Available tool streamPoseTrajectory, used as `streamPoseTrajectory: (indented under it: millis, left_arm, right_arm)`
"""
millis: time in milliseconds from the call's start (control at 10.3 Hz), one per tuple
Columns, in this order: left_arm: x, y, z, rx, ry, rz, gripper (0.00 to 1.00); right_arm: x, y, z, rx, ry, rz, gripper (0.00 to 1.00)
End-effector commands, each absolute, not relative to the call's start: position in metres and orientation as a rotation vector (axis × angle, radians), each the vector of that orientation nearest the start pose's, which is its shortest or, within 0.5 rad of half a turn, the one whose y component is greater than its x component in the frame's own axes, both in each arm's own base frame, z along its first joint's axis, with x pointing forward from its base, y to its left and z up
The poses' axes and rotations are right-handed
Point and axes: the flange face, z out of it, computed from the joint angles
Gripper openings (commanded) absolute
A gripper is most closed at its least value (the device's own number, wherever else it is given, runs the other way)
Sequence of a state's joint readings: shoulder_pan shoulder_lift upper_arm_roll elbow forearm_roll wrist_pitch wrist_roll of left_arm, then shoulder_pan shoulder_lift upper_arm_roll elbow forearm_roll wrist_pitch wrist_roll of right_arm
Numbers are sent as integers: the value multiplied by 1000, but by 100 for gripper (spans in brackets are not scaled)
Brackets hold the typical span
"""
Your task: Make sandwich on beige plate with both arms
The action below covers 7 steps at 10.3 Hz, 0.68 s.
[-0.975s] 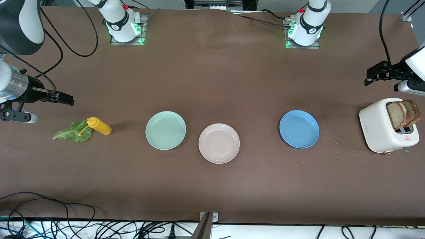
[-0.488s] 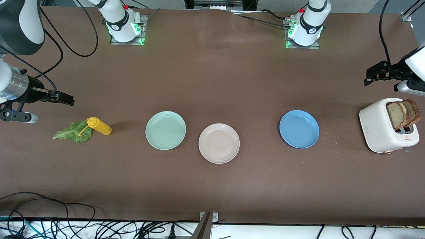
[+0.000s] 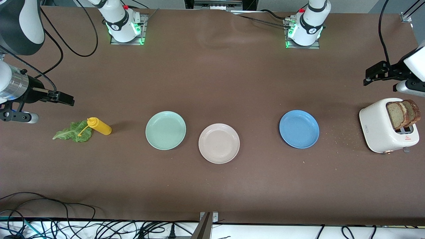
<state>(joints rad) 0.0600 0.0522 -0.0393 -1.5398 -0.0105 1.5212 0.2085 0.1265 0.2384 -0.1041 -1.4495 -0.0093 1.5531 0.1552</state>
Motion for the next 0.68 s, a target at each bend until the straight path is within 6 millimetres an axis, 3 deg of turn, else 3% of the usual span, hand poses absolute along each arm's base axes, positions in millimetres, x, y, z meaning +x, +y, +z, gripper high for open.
streamPoseTrajectory:
  millis: [0,488,585]
  left_arm:
    - [567,14,609,-3170,321,104,100]
    - [573,22,600,-3156,284,116,100]
    - [573,33,600,-3159,268,116,100]
  right_arm:
    - [616,19,543,-3155,214,211,100]
    - [616,18,542,-3154,217,216,100]
    - [616,18,542,-3154,214,216,100]
